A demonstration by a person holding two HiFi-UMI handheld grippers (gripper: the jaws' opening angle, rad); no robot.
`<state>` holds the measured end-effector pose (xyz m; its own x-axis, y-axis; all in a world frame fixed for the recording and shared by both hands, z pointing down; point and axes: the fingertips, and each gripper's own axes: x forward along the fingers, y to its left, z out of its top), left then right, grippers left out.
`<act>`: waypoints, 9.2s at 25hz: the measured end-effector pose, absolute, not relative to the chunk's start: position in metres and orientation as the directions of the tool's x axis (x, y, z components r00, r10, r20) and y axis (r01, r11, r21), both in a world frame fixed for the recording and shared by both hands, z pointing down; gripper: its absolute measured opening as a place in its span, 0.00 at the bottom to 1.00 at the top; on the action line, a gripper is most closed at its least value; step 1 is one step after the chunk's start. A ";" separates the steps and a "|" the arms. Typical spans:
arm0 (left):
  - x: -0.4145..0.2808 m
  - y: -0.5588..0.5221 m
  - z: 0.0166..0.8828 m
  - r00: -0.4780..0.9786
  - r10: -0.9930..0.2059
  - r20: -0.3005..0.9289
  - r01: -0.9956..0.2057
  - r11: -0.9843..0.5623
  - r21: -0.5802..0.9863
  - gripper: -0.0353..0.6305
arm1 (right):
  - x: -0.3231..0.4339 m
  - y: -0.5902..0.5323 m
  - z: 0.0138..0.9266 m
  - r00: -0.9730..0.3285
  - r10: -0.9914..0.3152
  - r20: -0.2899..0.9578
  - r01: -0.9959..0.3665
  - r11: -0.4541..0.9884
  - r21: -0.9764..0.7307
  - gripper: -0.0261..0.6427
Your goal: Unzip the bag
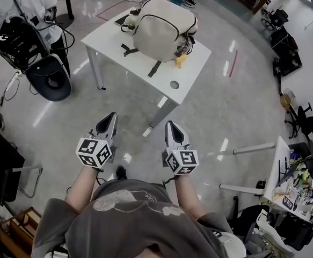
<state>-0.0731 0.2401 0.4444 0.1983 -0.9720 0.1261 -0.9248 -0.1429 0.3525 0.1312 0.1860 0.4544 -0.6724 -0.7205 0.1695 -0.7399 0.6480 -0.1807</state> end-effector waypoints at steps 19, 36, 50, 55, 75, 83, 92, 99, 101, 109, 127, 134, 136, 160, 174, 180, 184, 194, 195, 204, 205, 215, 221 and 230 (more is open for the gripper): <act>-0.109 0.145 0.470 0.182 -0.970 0.162 -0.948 -0.130 0.290 0.07 | 0.092 0.073 0.484 -0.664 -0.727 0.176 -0.747 0.635 -0.195 0.04; -0.126 -0.023 0.472 0.102 -0.974 0.202 -0.964 -0.047 0.261 0.06 | 0.086 -0.125 0.480 -0.688 -0.712 0.140 -0.722 0.650 -0.239 0.04; -0.141 -0.096 0.467 0.174 -0.967 0.186 -0.970 -0.136 0.201 0.06 | 0.083 -0.185 0.472 -0.652 -0.749 0.116 -0.752 0.619 -0.228 0.04; -0.169 -0.141 0.476 0.218 -0.956 0.195 -0.960 -0.174 0.220 0.08 | 0.075 -0.207 0.471 -0.598 -0.790 0.136 -0.798 0.570 -0.194 0.04; -0.205 -0.272 0.556 0.525 -0.781 0.337 -0.842 -0.533 0.077 0.29 | 0.045 -0.266 0.488 -0.366 -0.903 0.223 -0.928 0.339 -0.154 0.10; -0.205 -0.292 0.571 0.583 -0.735 0.345 -0.795 -0.604 0.055 0.27 | 0.048 -0.250 0.500 -0.251 -0.936 0.248 -0.965 0.222 -0.139 0.10; -0.187 -0.298 0.573 0.609 -0.706 0.360 -0.754 -0.657 -0.013 0.18 | 0.049 -0.242 0.510 -0.190 -0.943 0.272 -0.977 0.156 -0.143 0.10; -0.186 -0.296 0.574 0.627 -0.675 0.388 -0.736 -0.677 0.012 0.12 | 0.050 -0.258 0.508 -0.218 -0.939 0.265 -0.972 0.185 -0.145 0.10; -0.191 -0.293 0.571 0.623 -0.683 0.382 -0.741 -0.672 0.007 0.12 | 0.052 -0.264 0.507 -0.233 -0.936 0.265 -0.969 0.201 -0.140 0.10; -0.223 -0.297 0.539 0.526 -0.789 0.317 -0.842 -0.535 0.065 0.11 | 0.045 -0.277 0.504 -0.357 -0.891 0.281 -0.934 0.329 -0.143 0.13; -0.225 -0.291 0.487 0.495 -0.841 0.217 -0.868 -0.470 0.157 0.10 | 0.028 -0.294 0.485 -0.459 -0.840 0.290 -0.888 0.440 -0.132 0.21; -0.223 -0.296 0.472 0.474 -0.860 0.188 -0.878 -0.447 0.170 0.10 | 0.028 -0.292 0.485 -0.478 -0.833 0.279 -0.878 0.455 -0.147 0.19; -0.220 -0.299 0.469 0.473 -0.862 0.182 -0.879 -0.447 0.166 0.10 | 0.028 -0.292 0.486 -0.480 -0.832 0.277 -0.877 0.456 -0.151 0.19; -0.177 -0.342 0.398 0.544 -0.830 0.121 -0.838 -0.544 0.038 0.10 | 0.029 -0.292 0.485 -0.492 -0.829 0.265 -0.870 0.460 -0.176 0.19; -0.107 -0.340 0.387 0.655 -0.738 0.164 -0.748 -0.664 -0.001 0.10 | 0.030 -0.291 0.485 -0.482 -0.839 0.252 -0.875 0.446 -0.188 0.19; -0.063 -0.328 0.387 0.725 -0.666 0.175 -0.672 -0.740 -0.033 0.09 | 0.029 -0.288 0.484 -0.480 -0.841 0.249 -0.876 0.443 -0.189 0.19; -0.046 -0.326 0.389 0.747 -0.643 0.168 -0.649 -0.760 -0.020 0.09 | 0.029 -0.290 0.485 -0.477 -0.842 0.252 -0.878 0.442 -0.186 0.19; -0.055 -0.316 0.391 0.754 -0.647 0.116 -0.654 -0.756 0.026 0.10 | 0.032 -0.292 0.487 -0.458 -0.852 0.254 -0.888 0.423 -0.181 0.19; -0.058 -0.312 0.391 0.752 -0.649 0.113 -0.656 -0.754 0.029 0.10 | 0.032 -0.292 0.487 -0.456 -0.853 0.255 -0.889 0.422 -0.180 0.19; -0.089 -0.280 0.435 0.742 -0.645 0.182 -0.670 -0.725 0.161 0.11 | 0.032 -0.291 0.486 -0.432 -0.864 0.258 -0.900 0.396 -0.183 0.19; -0.090 -0.279 0.438 0.742 -0.646 0.181 -0.670 -0.722 0.171 0.11 | 0.031 -0.290 0.486 -0.430 -0.866 0.257 -0.901 0.393 -0.183 0.19; -0.106 -0.268 0.450 0.756 -0.641 0.135 -0.652 -0.718 0.244 0.15 | 0.036 -0.274 0.483 -0.338 -0.904 0.263 -0.939 0.302 -0.166 0.19; -0.124 -0.275 0.471 0.764 -0.632 0.126 -0.638 -0.712 0.295 0.12 | 0.054 -0.255 0.499 -0.198 -0.935 0.293 -0.977 0.163 -0.140 0.17; -0.127 -0.266 0.476 0.770 -0.629 0.103 -0.629 -0.724 0.281 0.06 | 0.055 -0.240 0.504 -0.152 -0.946 0.286 -0.987 0.130 -0.093 0.10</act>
